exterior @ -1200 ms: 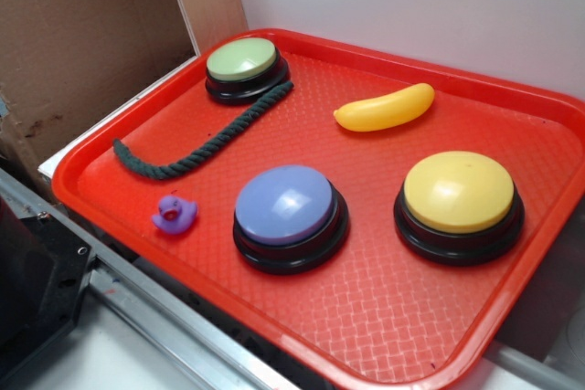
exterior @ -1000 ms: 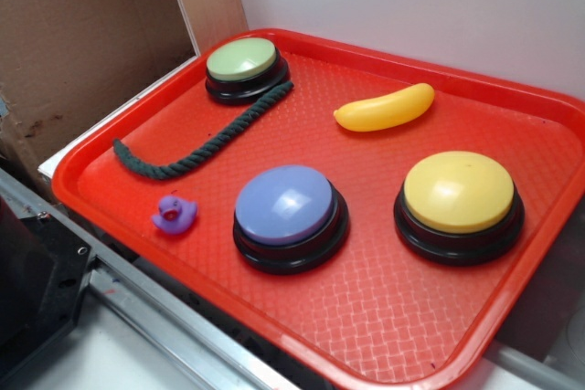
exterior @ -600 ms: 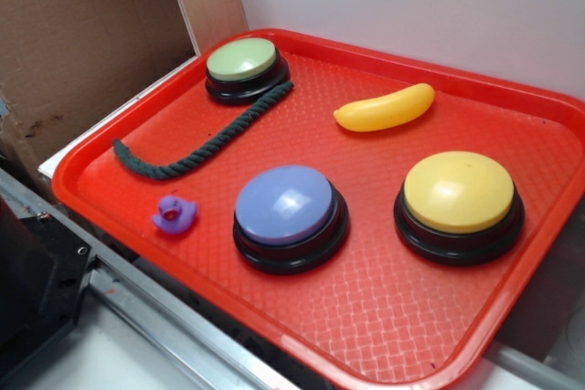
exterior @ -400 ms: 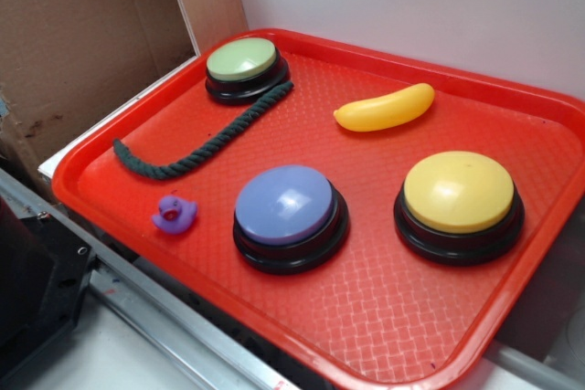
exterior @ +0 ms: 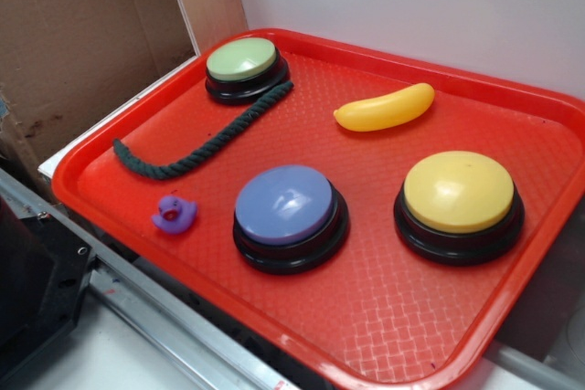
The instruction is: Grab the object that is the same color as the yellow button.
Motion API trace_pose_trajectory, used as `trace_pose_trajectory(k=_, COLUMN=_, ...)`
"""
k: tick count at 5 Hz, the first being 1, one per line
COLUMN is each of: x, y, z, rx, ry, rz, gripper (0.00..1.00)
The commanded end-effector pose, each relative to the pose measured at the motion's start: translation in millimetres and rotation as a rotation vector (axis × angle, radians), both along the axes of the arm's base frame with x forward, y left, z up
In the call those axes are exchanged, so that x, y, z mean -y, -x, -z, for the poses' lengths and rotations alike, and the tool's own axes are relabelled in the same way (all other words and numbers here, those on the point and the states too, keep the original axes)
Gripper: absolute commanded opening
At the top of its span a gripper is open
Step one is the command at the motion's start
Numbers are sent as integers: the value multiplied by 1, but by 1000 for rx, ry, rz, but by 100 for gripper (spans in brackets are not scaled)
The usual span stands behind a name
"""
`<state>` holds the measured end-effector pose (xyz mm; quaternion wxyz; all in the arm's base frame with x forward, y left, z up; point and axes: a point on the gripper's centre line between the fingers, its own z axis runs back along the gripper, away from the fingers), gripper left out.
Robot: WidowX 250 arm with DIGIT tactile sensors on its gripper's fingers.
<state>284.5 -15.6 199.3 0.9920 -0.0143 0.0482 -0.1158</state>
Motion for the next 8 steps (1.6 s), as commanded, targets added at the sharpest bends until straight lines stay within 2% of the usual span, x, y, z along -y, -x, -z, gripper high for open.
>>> trace_pose_trajectory(k=1, x=93, y=-17, z=22, rx=64, ry=-55, rz=362, gripper=100)
trace_pose_trajectory(k=2, x=111, y=-21, z=47, rx=92, ry=-37, rz=501, gripper=100)
trace_pose_trajectory(k=4, x=104, y=-33, z=93, rx=79, ry=61, rz=578, gripper=100)
trace_pose_trajectory(k=6, x=98, y=-30, z=134, rx=9, ry=65, rz=575, gripper=100)
trace_pose_trajectory(k=8, x=95, y=-32, z=159, rx=-82, ry=46, rz=567, gripper=100)
